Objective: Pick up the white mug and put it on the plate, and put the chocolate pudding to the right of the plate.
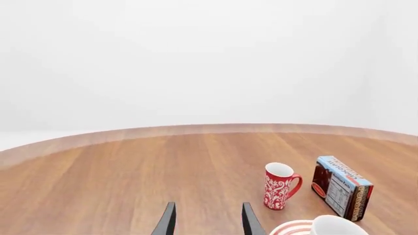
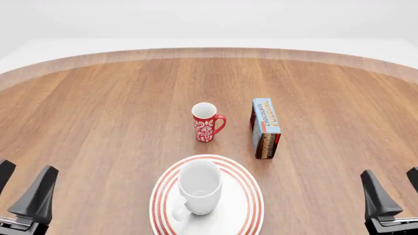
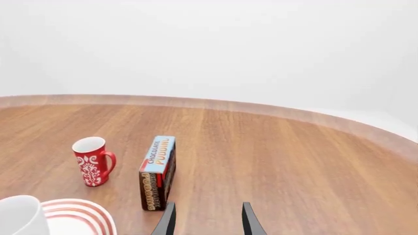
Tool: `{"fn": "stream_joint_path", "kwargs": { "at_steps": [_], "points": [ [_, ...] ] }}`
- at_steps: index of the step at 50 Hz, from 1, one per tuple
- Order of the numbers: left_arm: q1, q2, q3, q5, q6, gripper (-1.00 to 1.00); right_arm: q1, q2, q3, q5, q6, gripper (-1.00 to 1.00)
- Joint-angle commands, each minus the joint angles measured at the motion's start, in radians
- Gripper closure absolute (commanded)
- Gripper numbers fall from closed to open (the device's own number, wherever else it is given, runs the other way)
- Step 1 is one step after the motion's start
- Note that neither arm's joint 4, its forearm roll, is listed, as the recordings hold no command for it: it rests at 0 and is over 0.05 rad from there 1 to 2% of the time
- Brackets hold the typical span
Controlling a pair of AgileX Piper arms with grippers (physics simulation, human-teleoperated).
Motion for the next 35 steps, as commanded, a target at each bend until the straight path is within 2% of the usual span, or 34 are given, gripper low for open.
{"fn": "stream_joint_path", "kwargs": {
  "at_steps": [1,9,28,35],
  "points": [
    [-0.002,-0.002,0.001,-0.003,-0.002,-1.00,-0.007,0.031,0.001,-0.025,-0.008,-1.00],
    [-0.012,-0.002,0.001,-0.003,-0.007,-1.00,-0.012,0.047,-0.009,-0.031,-0.017,-1.00],
    [-0.022,-0.002,0.002,-0.004,-0.019,-1.00,0.024,0.188,-0.076,-0.094,-0.102,-1.00],
    [-0.025,-0.002,0.003,-0.011,-0.026,-1.00,0.041,0.243,-0.115,-0.110,-0.118,-1.00]
  ]
}}
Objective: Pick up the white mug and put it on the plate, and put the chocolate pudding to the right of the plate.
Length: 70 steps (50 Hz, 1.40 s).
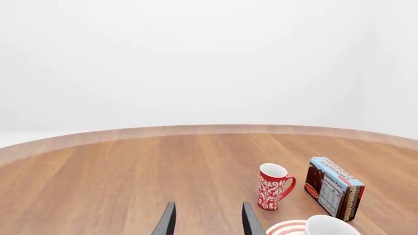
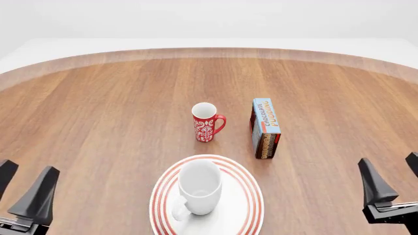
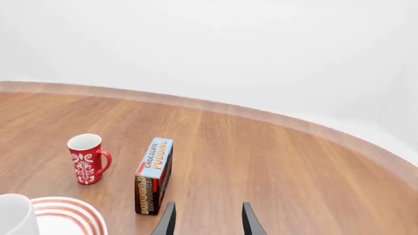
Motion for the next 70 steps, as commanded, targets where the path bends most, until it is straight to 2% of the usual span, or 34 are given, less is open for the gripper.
{"fn": "stream_joint_path", "kwargs": {
  "at_steps": [1,14,32,40,52,59,70],
  "points": [
    [-0.002,0.000,0.001,-0.006,-0.011,-1.00,0.026,0.086,-0.055,-0.030,-0.038,-1.00],
    [-0.008,0.000,0.000,-0.010,-0.019,-1.00,0.085,0.227,-0.157,-0.098,-0.106,-1.00],
    [-0.001,0.000,0.000,-0.013,-0.027,-1.00,0.153,0.379,-0.281,-0.127,-0.129,-1.00],
    [-0.003,0.000,0.001,-0.012,-0.026,-1.00,0.164,0.441,-0.344,-0.118,-0.108,-1.00],
    [-0.004,0.000,0.000,-0.013,-0.023,-1.00,0.198,0.537,-0.395,-0.142,-0.119,-1.00],
    [-0.001,0.000,0.000,-0.015,-0.027,-1.00,0.208,0.606,-0.445,-0.139,-0.082,-1.00],
    [-0.004,0.000,0.000,-0.017,-0.026,-1.00,0.197,0.693,-0.528,-0.111,-0.065,-1.00]
  ]
}}
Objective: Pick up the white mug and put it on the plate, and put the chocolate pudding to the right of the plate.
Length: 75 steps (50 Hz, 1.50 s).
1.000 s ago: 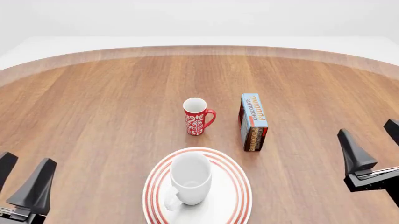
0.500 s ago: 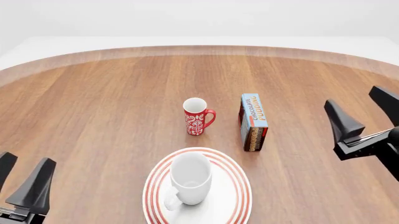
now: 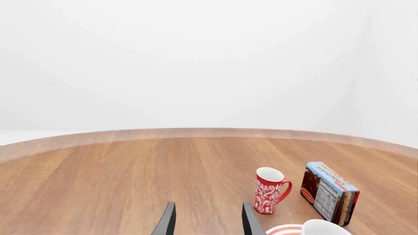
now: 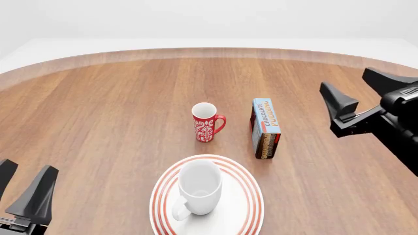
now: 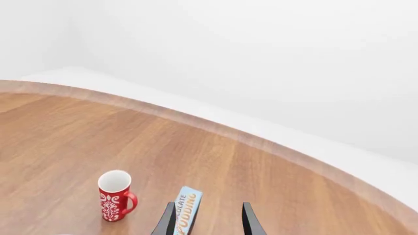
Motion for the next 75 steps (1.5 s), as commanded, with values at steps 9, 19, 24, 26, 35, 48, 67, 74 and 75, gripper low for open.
{"fn": "stream_joint_path", "kwargs": {
  "at_steps": [9,19,24,26,35,48,67,74,75],
  "points": [
    [0.000,0.000,0.000,-0.003,-0.002,-1.00,-0.011,0.151,-0.127,0.040,0.056,-1.00],
    [-0.001,0.000,0.000,-0.004,-0.001,-1.00,-0.018,0.228,-0.150,0.039,0.098,-1.00],
    [0.000,0.000,0.001,-0.004,-0.001,-1.00,-0.024,0.242,-0.169,0.044,0.106,-1.00],
    [0.000,0.000,0.001,-0.004,-0.001,-1.00,-0.021,0.252,-0.176,0.046,0.112,-1.00],
    [0.001,0.000,0.001,-0.005,-0.002,-1.00,-0.023,0.292,-0.197,0.051,0.130,-1.00],
    [0.004,0.000,0.001,-0.006,-0.005,-1.00,-0.033,0.370,-0.253,0.073,0.181,-1.00],
    [0.003,0.000,0.002,-0.006,-0.009,-1.00,-0.032,0.444,-0.307,0.093,0.213,-1.00],
    [0.004,0.000,0.002,-0.006,-0.012,-1.00,-0.027,0.478,-0.326,0.096,0.226,-1.00],
    [0.004,0.000,0.002,-0.006,-0.012,-1.00,-0.027,0.482,-0.327,0.096,0.228,-1.00]
  ]
}}
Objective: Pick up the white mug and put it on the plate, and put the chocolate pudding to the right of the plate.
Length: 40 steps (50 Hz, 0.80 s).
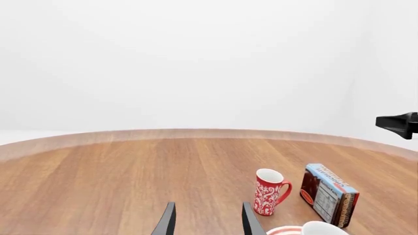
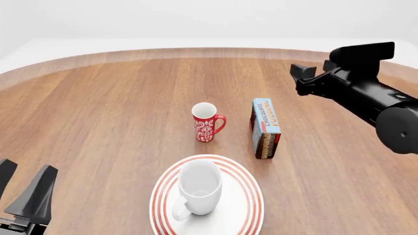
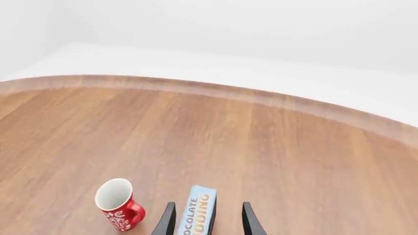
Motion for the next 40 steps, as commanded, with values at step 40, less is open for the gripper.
{"fn": "stream_joint_path", "kwargs": {
  "at_steps": [40],
  "points": [
    [0.004,0.000,-0.002,0.000,-0.013,-1.00,0.031,0.182,-0.124,0.036,0.116,-1.00]
  ]
}}
